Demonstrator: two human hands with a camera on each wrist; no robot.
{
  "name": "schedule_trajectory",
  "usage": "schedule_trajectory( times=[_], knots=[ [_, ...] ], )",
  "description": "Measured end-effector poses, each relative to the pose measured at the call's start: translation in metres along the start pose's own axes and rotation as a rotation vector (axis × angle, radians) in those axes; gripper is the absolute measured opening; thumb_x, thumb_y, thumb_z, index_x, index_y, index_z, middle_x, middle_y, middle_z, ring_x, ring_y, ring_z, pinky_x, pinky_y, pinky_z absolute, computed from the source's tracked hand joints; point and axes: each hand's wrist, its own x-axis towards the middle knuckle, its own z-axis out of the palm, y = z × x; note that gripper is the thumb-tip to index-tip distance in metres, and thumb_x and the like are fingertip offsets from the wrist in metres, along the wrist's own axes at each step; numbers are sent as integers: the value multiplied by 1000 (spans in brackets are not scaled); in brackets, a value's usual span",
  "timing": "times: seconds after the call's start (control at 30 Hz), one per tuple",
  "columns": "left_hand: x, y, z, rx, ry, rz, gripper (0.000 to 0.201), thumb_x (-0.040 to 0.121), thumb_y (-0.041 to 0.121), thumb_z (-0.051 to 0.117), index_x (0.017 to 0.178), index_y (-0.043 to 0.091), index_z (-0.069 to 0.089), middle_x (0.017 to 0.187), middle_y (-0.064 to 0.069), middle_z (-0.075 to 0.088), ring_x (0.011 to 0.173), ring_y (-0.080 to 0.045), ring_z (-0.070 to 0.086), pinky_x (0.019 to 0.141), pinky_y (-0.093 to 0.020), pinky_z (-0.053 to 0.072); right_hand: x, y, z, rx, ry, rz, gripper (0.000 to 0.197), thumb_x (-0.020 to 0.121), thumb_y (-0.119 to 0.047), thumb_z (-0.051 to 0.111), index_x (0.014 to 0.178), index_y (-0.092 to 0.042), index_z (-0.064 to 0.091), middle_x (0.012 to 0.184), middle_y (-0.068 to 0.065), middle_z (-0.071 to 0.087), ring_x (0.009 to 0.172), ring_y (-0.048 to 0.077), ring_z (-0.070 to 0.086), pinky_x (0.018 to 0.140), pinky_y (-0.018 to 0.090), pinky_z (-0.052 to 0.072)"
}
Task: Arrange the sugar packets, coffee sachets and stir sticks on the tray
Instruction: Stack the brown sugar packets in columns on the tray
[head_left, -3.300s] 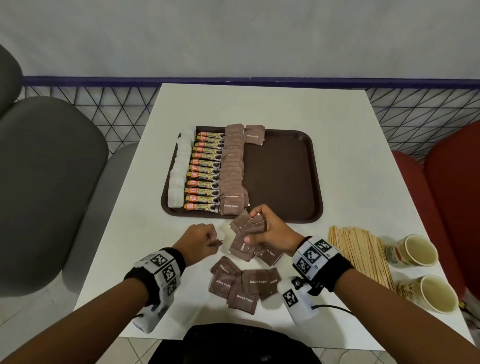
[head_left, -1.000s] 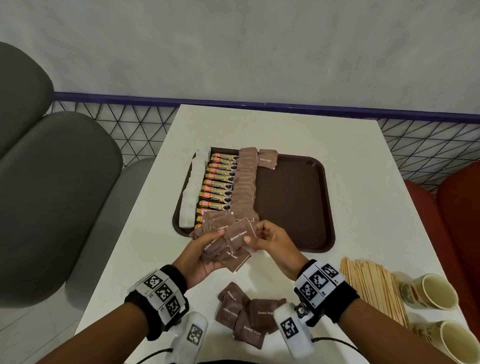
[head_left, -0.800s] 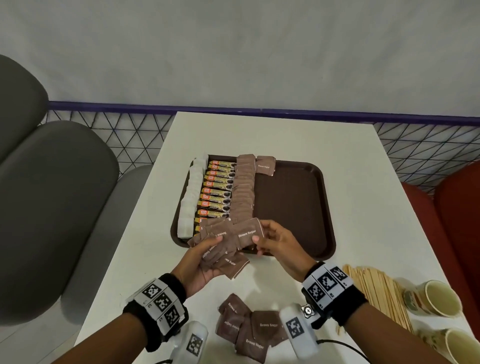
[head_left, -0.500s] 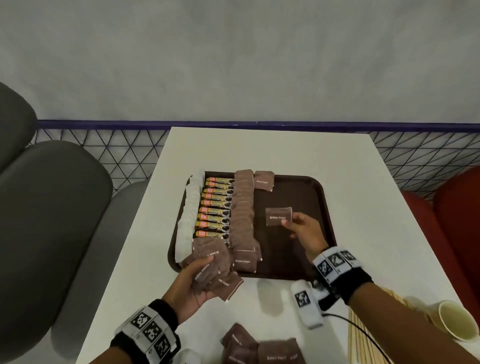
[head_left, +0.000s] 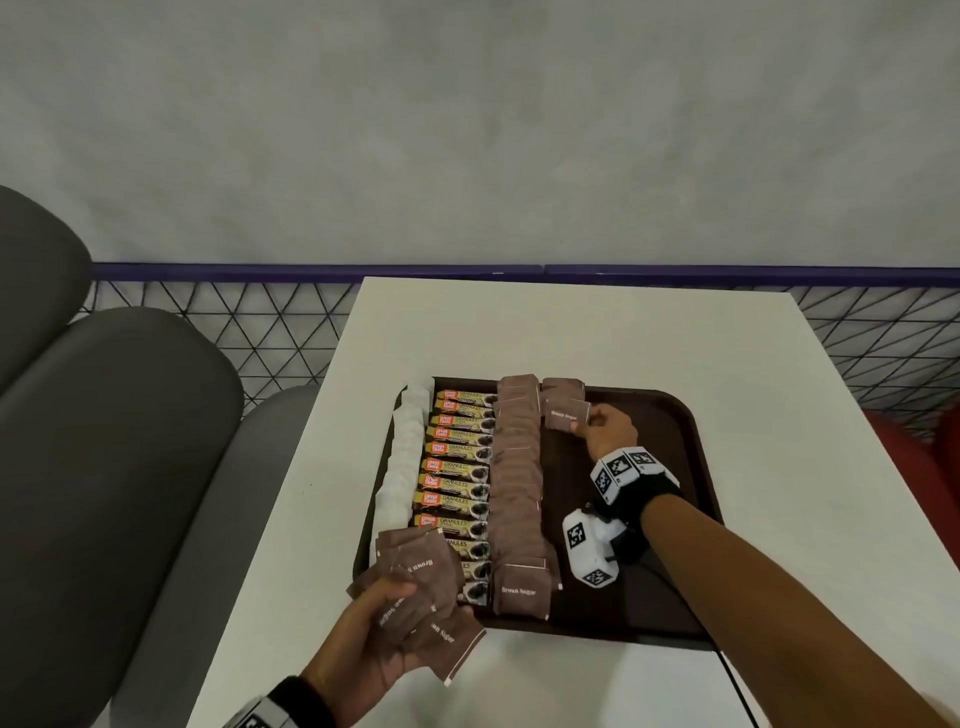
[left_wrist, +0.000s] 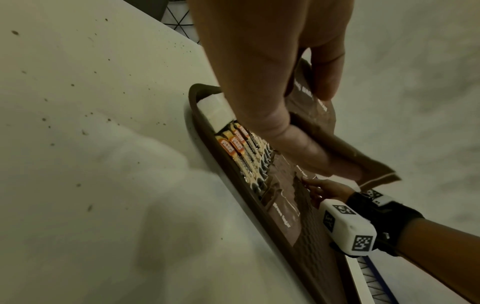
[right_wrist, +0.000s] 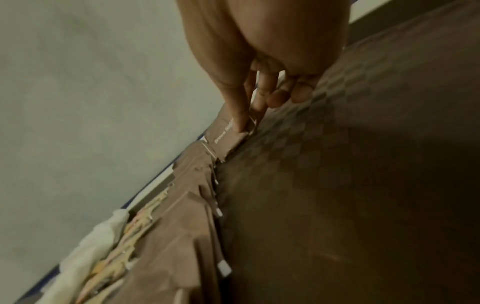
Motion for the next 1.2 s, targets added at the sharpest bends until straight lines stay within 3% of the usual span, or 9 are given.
schedule_trajectory(
  times=[0.07, 0.33, 0.47, 0.6, 0.7, 0.8, 0.93, 1.1, 1.2],
  knots=[
    [1, 2, -1, -14, 12, -11, 44, 53, -4, 68, 96, 4, 70, 98, -28, 69, 88, -45, 67, 62, -51, 57, 7, 4, 6, -61, 18, 23, 24, 77, -21, 71, 69, -27, 50, 108, 15, 63, 104, 34, 56, 89, 37, 43],
    [6, 5, -5, -7, 79, -15, 23, 77, -3, 52, 95, 1, 64, 87, -25, 70, 84, -41, 64, 56, -49, 57, 13, 1, 11, -130, 76, 8, 21, 79, -22, 70, 83, -23, 49, 107, 14, 62, 109, 30, 46, 91, 34, 36],
    [6, 4, -4, 36, 36, 11, 40, 67, -2, 58, 107, 3, 61, 94, -27, 70, 77, -40, 70, 57, -48, 57, 8, 1, 8, -132, 139, -69, 35, 77, -24, 72, 103, -12, 51, 101, 10, 64, 111, 29, 45, 91, 39, 36],
    [7, 1, -2, 102, 24, 67, 50, 65, -4, 65, 114, 4, 60, 107, -27, 67, 89, -40, 68, 68, -49, 57, -18, 2, 4, -112, 169, -206, 38, 79, -27, 69, 108, -11, 51, 103, 9, 61, 108, 27, 43, 90, 39, 36],
    [8, -3, 5, 140, 1, 88, 48, 66, -2, 67, 113, 5, 60, 105, -23, 69, 88, -37, 69, 68, -45, 58, -52, 2, 3, -67, 16, -337, 22, 82, -20, 66, 99, -15, 52, 98, 7, 58, 94, 16, 43, 81, 27, 38],
    [8, -7, 11, 141, 3, 92, 43, 72, 3, 59, 114, 2, 59, 109, -26, 67, 93, -39, 68, 72, -46, 58, -94, 0, -1, 111, -311, -400, 14, 85, -16, 63, 87, -22, 51, 91, 0, 54, 80, 6, 47, 73, 15, 38],
    [8, -14, 16, 126, 6, 92, 46, 74, 3, 58, 119, 1, 58, 112, -27, 65, 94, -39, 67, 73, -46, 58, -144, -2, -8, 171, -650, -411, 8, 86, -23, 62, 88, -23, 53, 90, -7, 56, 84, 6, 51, 78, 16, 41],
    [3, -23, 23, 142, -27, 90, 40, 75, 5, 57, 115, 1, 59, 107, -26, 66, 92, -38, 68, 74, -45, 58, -177, 5, -3, 226, -754, -428, 17, 83, -17, 67, 87, -18, 50, 80, -7, 51, 71, -1, 49, 69, 15, 42],
    [1, -27, 25, 145, -31, 78, 37, 76, 5, 56, 113, 1, 60, 105, -26, 66, 95, -39, 68, 72, -43, 58, -183, 9, 0, 238, -727, -426, 20, 81, -9, 68, 84, -18, 50, 80, 0, 52, 75, 10, 50, 69, 20, 43]
  ],
)
